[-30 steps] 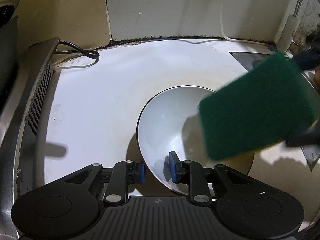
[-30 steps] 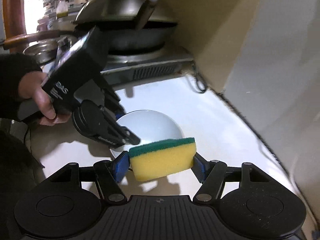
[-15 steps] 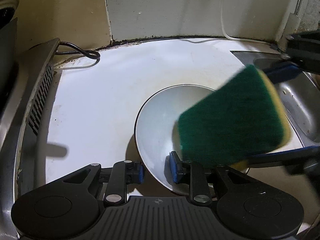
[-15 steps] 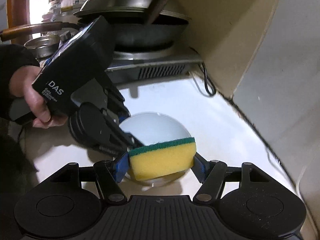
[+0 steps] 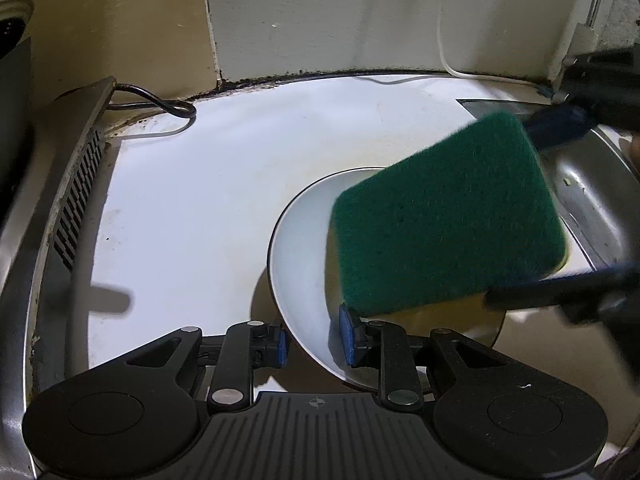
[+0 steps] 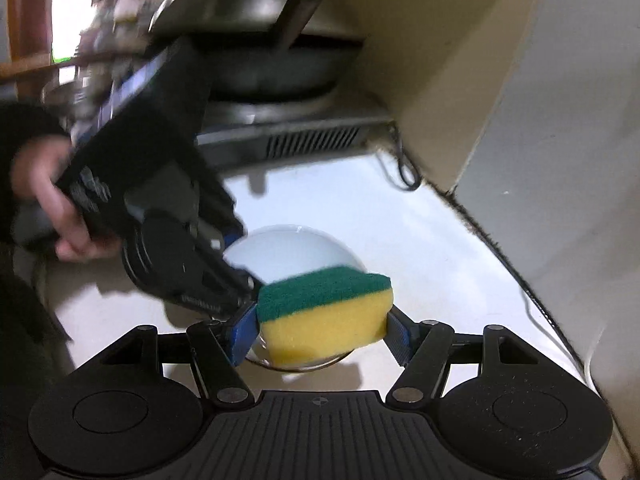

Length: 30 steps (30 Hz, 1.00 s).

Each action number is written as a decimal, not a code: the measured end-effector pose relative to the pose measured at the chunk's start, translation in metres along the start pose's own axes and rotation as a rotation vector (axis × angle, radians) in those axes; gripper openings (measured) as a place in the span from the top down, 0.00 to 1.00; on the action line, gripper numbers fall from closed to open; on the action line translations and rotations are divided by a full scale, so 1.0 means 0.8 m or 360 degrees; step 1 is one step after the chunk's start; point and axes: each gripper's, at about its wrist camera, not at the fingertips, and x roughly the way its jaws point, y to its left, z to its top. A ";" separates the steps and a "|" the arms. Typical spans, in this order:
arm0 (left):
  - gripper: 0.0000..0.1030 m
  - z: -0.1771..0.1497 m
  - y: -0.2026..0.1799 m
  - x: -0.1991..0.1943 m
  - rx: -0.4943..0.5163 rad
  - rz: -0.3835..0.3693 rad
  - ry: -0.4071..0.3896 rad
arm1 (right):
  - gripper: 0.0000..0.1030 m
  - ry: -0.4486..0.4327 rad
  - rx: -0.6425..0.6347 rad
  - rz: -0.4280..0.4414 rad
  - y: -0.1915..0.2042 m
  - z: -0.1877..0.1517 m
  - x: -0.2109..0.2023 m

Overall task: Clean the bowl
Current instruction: 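Scrub the bowl bottom with the sponge's green side using the right tool, then keep scrubbing inside the bowl with the sponge in the right tool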

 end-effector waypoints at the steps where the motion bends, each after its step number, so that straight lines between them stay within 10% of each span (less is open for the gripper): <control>1: 0.73 0.000 0.002 0.000 -0.0008 -0.0003 0.0000 | 0.36 0.0013 -0.0006 0.0000 0.000 -0.001 0.002; 10: 0.74 0.001 0.004 -0.001 -0.0002 0.0010 -0.0009 | 0.36 0.0044 0.0107 0.0201 -0.014 -0.016 -0.033; 23: 0.74 0.001 0.000 -0.001 0.0019 -0.0060 0.0001 | 0.21 0.0011 -0.0244 -0.0147 0.018 -0.010 -0.032; 30: 0.74 0.001 0.004 -0.001 0.0024 -0.0073 -0.0001 | 0.13 0.0035 -0.0432 -0.0073 0.017 0.002 -0.010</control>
